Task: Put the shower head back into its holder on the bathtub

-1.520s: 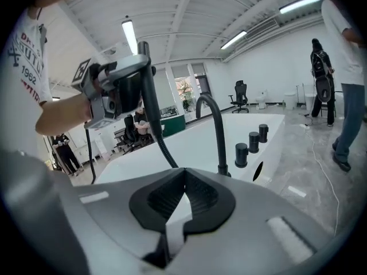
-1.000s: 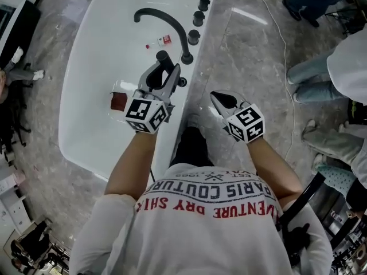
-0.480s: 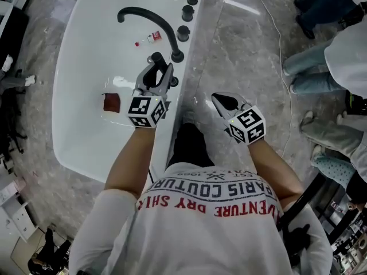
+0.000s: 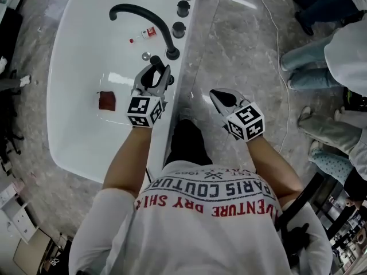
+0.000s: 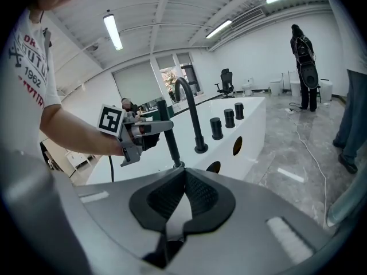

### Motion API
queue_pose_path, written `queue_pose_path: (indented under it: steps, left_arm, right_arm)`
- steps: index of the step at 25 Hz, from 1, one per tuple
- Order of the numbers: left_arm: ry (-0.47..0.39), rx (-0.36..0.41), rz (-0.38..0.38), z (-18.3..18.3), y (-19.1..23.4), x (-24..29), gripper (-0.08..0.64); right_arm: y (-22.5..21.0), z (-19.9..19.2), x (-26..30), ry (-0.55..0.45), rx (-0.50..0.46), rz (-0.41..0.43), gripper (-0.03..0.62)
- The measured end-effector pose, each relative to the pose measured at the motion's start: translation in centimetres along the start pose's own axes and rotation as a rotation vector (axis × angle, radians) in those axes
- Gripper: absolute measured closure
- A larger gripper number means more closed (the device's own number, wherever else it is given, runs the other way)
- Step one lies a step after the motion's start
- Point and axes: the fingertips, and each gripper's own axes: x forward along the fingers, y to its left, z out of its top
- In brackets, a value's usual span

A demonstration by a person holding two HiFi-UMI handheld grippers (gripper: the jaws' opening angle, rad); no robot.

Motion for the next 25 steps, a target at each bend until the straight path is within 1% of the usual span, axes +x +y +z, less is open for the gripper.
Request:
queue_pose_path:
  steps: [7,11,13,15,19,21,25]
  left_arm:
    - [0.054,0.042,-0.017,-2.2,-0.7,-0.9,0.419]
    - [0.096,0.123,-0.046,-3.4,-1.8,-1.1,0.419]
    - [0.102,0.163,-0.058,-3.8,-2.3,-1.2,0.419]
    - [0.102,0.18,-0.06,-4.0,-2.6,-1.4,0.419]
    - [0.117,0.167,-0.06,-4.2,-2.7,-1.4,0.414]
    - [0.118,0.155,-0.062,-4.0,-2.9,-1.7,0.386]
    - [0.114,0.116,-0.058,-3.8,-2.9,-2.8,0.376]
  right_arm:
    - [-0.1,-0.1,-0.1,-0.001,0.009,-0.002,0.594]
    - [0.2,-0.1,0.0,-0.001,0.005,0.002,0.594]
    - [0.4,0.0,0.0,-0.002,-0.001,0.004,0.594]
    - [0.6,-0.1,-0.2,0.001,-0.002,0.006,0.593]
    - [1.2,0.1,-0.5,-0.001,-0.01,0.013,0.593]
    - [1.5,0.5,-0.7,-0.008,-0.017,0.014,0.592]
    - [1.5,1.7,-1.7,-0.034,-0.02,0.0,0.593]
